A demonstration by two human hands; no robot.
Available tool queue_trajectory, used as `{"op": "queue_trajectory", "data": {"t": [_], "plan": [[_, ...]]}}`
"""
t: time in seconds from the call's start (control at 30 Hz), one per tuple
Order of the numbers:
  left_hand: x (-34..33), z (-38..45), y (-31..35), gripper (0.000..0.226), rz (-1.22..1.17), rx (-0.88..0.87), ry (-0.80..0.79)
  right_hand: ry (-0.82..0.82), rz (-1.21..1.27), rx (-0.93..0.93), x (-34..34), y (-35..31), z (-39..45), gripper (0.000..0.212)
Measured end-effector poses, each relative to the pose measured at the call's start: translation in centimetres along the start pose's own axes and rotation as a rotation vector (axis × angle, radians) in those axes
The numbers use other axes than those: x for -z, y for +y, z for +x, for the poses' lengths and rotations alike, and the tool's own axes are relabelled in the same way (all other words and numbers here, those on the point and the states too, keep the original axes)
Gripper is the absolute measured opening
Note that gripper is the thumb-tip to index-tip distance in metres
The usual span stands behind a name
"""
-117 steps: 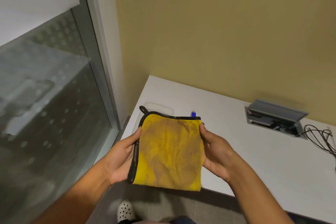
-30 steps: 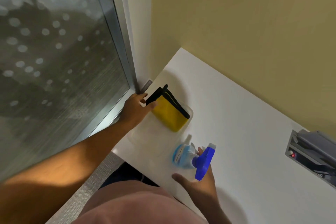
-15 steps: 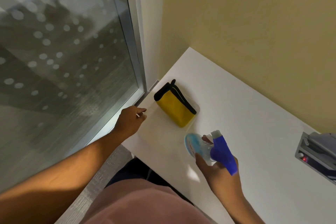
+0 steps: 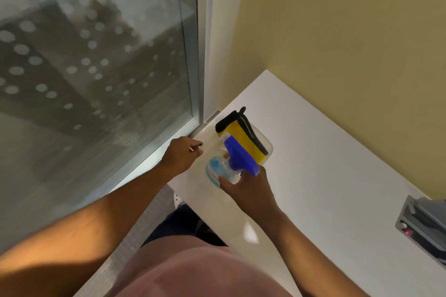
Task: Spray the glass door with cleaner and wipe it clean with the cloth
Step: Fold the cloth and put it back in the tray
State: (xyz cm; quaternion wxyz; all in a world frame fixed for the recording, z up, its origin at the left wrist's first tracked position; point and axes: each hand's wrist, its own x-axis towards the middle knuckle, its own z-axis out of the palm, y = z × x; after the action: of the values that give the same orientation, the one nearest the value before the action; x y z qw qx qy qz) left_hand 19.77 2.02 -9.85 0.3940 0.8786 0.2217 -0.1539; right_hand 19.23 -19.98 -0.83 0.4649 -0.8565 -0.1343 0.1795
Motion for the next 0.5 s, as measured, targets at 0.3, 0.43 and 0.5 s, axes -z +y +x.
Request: {"op": "queue_trajectory", "data": {"t": [0.3, 0.43, 0.5], "plan": [[-0.2, -0.7, 0.4, 0.040, -0.039, 0.032, 0.021, -0.019, -0.051, -0.013, -2.8, 1.8, 1.0, 0.045], [-0.4, -0.9, 0.5, 0.040, -0.042, 0.043, 0.032, 0.009, 0.008, -0.021, -2.9, 1.7, 0.9, 0.050], [-0.3, -1.1, 0.7, 0.039, -0.041, 0.047, 0.030, 0.013, 0.012, -0.029, -3.0, 1.8, 0.7, 0.051]]}}
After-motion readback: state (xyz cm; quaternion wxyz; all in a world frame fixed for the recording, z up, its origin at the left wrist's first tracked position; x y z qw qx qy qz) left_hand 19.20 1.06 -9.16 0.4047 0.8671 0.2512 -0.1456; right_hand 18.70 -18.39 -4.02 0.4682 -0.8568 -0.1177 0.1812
